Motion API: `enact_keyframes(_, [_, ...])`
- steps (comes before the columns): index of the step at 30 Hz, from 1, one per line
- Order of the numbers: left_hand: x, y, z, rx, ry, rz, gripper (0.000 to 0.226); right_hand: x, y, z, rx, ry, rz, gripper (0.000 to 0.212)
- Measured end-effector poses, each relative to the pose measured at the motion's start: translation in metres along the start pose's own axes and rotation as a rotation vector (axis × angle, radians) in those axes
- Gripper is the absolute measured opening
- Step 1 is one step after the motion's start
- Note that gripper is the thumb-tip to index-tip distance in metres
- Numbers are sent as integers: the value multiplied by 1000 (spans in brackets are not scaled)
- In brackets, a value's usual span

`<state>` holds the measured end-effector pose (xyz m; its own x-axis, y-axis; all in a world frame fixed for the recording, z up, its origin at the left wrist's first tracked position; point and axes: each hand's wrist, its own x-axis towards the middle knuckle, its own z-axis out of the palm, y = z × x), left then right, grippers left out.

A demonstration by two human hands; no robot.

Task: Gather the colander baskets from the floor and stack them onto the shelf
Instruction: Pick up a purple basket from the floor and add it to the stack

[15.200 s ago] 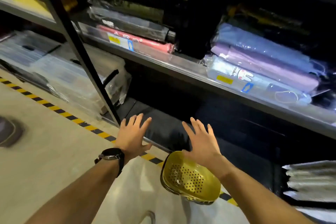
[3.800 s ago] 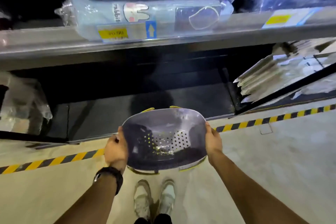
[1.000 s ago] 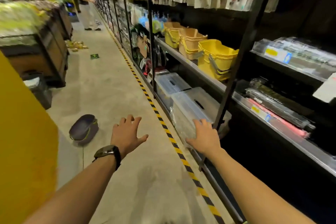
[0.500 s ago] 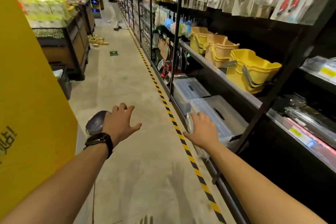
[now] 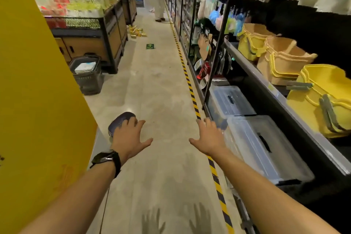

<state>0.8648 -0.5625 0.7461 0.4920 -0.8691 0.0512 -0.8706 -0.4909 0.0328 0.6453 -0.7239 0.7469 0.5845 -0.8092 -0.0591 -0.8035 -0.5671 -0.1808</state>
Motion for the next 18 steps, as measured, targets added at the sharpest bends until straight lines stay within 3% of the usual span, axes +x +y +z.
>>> enact_keyframes(5, [58, -40, 15, 2, -45, -118, 77, 81, -41, 22, -15, -74, -99, 80])
enact_keyframes(18, [247, -140, 22, -9, -36, -199, 80, 286, -118, 38, -13, -136, -172, 81])
